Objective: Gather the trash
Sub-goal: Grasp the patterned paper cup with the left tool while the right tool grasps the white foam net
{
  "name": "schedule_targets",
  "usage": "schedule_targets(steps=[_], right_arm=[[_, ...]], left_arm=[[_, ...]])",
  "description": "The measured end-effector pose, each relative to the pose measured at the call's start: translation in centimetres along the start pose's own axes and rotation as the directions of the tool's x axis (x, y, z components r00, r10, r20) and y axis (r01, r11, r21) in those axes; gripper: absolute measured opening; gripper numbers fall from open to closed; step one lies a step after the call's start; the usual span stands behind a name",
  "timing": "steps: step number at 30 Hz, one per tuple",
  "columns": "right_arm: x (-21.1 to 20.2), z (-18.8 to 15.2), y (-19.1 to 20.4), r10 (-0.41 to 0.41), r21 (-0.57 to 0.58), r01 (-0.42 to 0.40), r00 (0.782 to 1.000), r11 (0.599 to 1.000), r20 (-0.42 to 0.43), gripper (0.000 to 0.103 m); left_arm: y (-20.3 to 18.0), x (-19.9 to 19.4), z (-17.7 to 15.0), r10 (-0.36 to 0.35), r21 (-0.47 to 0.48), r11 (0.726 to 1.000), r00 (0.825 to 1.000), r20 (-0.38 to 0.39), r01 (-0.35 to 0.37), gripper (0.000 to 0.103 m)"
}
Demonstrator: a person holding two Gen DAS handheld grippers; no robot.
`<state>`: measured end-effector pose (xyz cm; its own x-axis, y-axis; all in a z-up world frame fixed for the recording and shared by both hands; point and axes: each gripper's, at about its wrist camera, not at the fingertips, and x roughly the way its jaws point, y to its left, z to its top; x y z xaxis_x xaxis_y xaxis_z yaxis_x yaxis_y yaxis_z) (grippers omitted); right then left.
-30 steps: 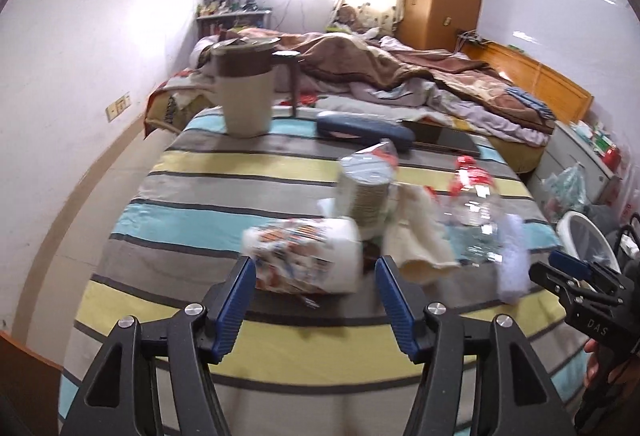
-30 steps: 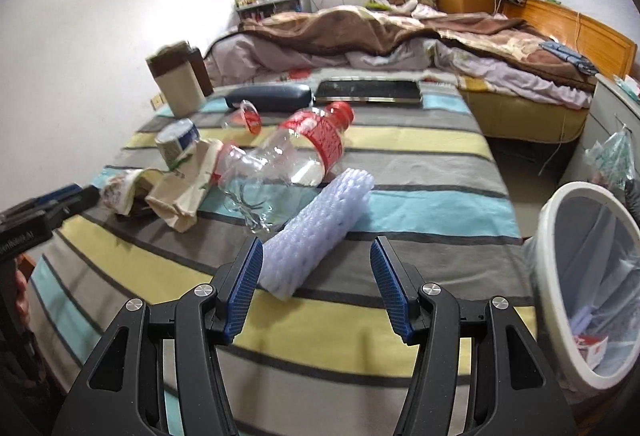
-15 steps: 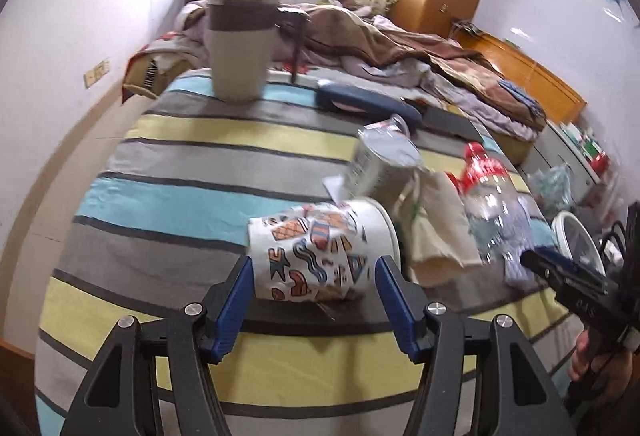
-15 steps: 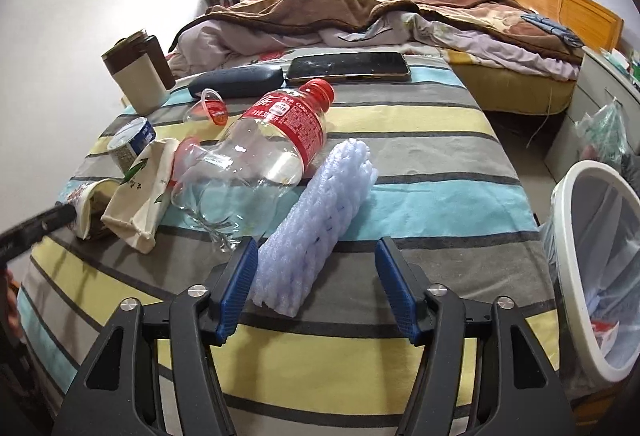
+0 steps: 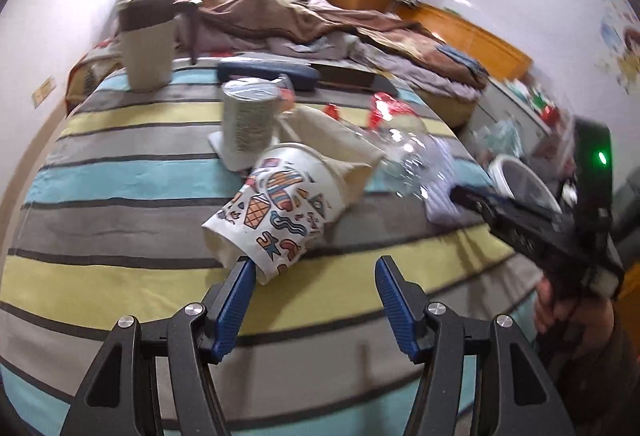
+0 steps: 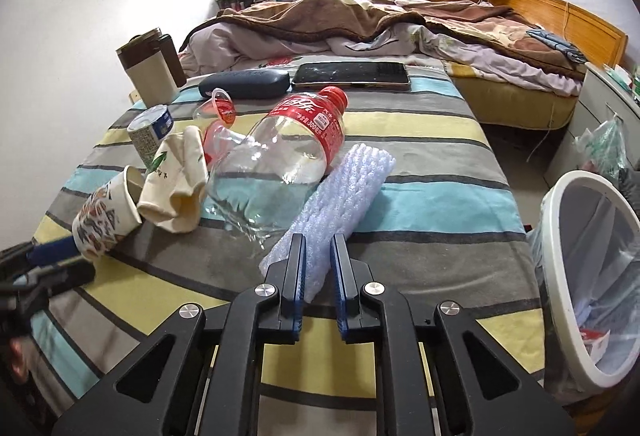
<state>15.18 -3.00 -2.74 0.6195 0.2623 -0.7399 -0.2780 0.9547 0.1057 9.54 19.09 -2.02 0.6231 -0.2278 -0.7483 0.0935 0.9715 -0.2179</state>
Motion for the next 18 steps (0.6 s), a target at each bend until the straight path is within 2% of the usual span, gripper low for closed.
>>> schedule_targets(steps=[4,6,8,9,13,15,18], right_arm=[[-0.3,-0.2,-0.5,-0.023,0.013,0.023,1.0,1.0,0.009,0.013],[-0.6,-0.3,-0.4,-0.021,0.009,0.021,1.0,1.0,0.022,0.011],[-0.6,-0.4,-0.5,0.0,0.014,0.0,1.0,1.0,0.017,0.011],[-0.6,-0.4,-0.5,0.007,0.017,-0.008,1.0,1.0,0.015,0.011],[-0.9,-0.6,-0.8,0.017,0.02,-0.017,1.0,1.0,0.014,0.01],[-1.0,-0.7,-0.9,0.026,0.02,-0.026,1.0,0.999,0.012,0.01],[-1.2,-0.7,-1.0,0.044,0.017,-0.045,0.999,0.999,0.009,0.01]], left_arm=[[0.6,-2.2,0.6,0.011,-0.004,1.0,0.997,0.076,-0.011,0.062],[1.4,-2.3,1.4,0.034,-0.013,0.999,0.996,0.087,-0.033,0.062],[1.8,-1.6,2.1,0.096,0.009,0.995,0.993,0.067,-0.097,0.062],[1.9,-1.2,2.4,0.102,0.03,0.994,0.993,0.055,-0.104,0.062],[1.7,0.9,3.0,0.097,0.092,0.991,0.995,0.002,-0.097,0.062],[1.9,1.9,3.1,0.06,0.087,0.995,0.998,-0.026,-0.058,0.062],[1.6,2.7,2.7,0.083,0.108,0.991,0.996,-0.044,-0.078,0.062]])
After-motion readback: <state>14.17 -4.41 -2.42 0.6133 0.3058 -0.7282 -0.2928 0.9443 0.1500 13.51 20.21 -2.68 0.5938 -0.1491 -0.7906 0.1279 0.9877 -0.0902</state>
